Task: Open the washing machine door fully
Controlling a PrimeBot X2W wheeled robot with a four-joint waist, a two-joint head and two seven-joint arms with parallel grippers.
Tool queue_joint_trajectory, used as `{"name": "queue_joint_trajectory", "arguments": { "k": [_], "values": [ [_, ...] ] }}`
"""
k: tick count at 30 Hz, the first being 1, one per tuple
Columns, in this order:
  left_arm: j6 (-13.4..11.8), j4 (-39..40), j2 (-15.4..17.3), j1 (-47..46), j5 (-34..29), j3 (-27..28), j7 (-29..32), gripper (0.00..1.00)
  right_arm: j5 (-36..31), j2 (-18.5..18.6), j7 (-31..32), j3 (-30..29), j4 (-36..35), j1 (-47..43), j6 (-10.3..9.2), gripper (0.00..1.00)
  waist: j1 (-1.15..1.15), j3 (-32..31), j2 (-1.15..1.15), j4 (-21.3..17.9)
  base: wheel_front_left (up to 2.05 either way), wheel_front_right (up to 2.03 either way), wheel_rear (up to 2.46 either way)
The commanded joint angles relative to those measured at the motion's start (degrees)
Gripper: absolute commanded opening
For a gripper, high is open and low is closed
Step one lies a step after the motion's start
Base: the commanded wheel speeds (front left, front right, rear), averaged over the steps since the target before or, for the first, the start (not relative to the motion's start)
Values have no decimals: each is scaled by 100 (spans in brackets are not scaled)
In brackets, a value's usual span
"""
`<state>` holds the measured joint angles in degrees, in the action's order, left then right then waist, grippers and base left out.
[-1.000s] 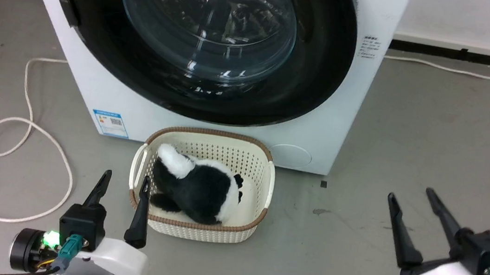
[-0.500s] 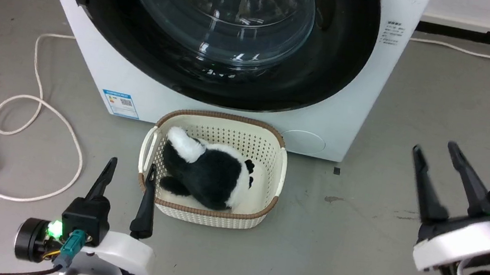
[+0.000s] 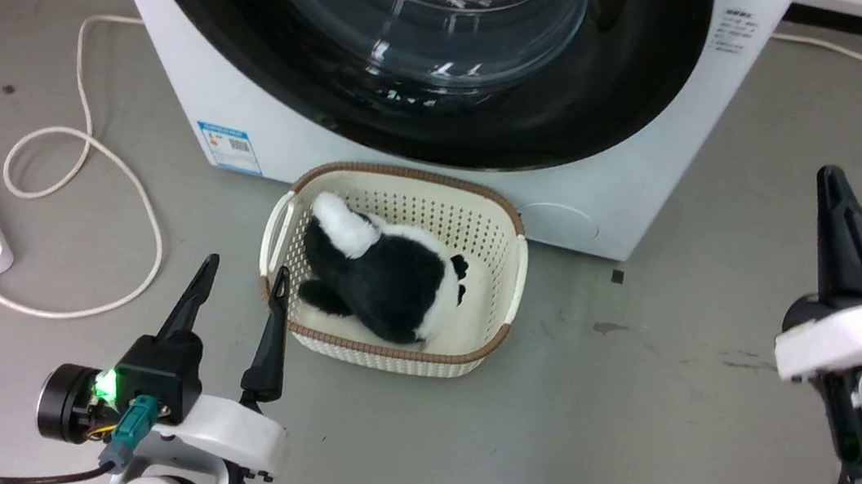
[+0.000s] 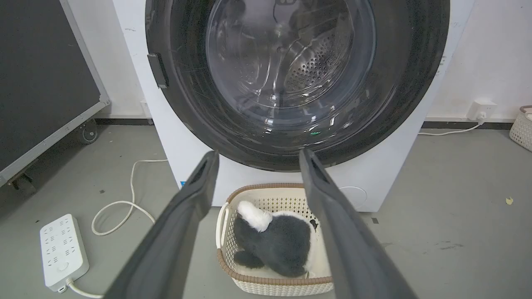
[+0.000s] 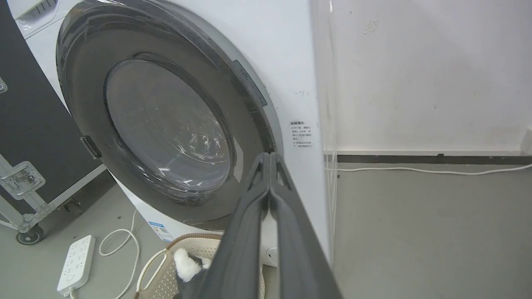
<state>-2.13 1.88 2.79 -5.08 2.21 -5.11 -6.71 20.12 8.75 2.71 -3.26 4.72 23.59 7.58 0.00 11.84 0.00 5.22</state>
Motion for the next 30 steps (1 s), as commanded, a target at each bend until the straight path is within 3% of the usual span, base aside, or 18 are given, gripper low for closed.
{"name": "queue_joint_trajectory", "arguments": {
  "k": [1, 18, 30],
  "values": [
    [-45, 32, 5, -112, 36, -29, -54, 100, 123, -22, 45, -34, 57, 162, -4, 0, 0, 45, 0, 36, 0, 0, 0],
    [-181, 118, 6, -348, 154, -245, -258, 100, 1233, -200, 1300, -763, 1108, 1811, -5, 0, 0, 597, 0, 317, 0, 0, 0],
    [-259, 158, 7, -516, 228, -414, -401, 100, 1592, -163, 2441, -1387, 2136, 3145, -6, 0, 0, 970, 0, 522, 0, 0, 0]
  ]
}}
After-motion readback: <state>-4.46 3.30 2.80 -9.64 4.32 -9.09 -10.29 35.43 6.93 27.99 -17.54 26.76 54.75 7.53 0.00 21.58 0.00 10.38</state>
